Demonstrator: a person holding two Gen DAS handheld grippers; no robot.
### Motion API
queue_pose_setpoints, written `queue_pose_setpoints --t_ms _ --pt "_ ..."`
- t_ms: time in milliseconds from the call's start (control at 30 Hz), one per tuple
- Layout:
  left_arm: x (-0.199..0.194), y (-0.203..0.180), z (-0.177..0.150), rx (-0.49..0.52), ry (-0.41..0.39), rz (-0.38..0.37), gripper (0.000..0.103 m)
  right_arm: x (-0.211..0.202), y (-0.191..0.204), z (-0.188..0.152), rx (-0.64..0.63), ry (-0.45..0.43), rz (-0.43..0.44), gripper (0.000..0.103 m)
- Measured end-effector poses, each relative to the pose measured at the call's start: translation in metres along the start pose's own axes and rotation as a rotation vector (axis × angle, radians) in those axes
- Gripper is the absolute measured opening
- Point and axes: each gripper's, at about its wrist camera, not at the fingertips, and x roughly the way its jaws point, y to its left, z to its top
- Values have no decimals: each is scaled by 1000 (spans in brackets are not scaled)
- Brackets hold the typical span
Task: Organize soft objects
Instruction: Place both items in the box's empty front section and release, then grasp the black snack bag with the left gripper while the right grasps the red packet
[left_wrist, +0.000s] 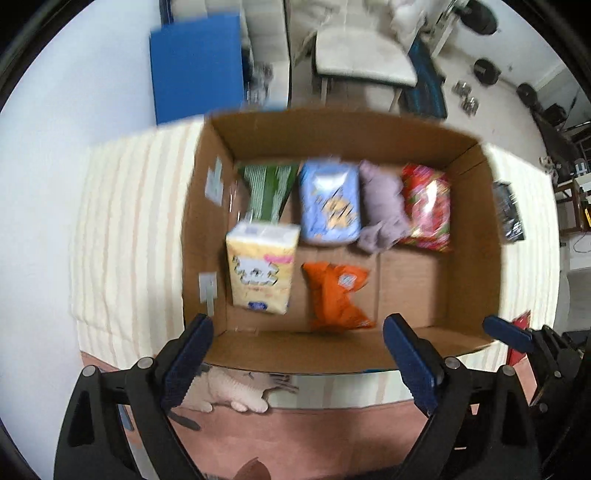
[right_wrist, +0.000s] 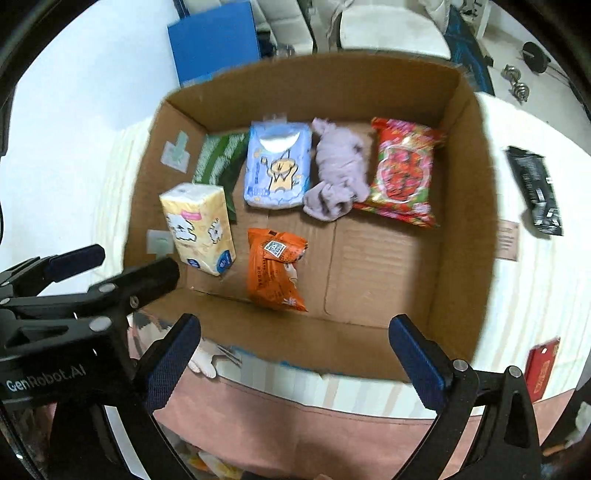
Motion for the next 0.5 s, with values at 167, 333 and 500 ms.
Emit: queue_pose_setpoints --t_ms 167,333,500 --pt "-51 -53 -5 70 -142 -7 94 -59 -36 -22 40 -104 9 103" --pt "-64 -140 -7 247 -164 -9 94 -106 -107 -54 113 -165 -74 103" --pt "-28 -220 4 338 -43 -99 94 -120 -211 -84 269 -131 -157 103"
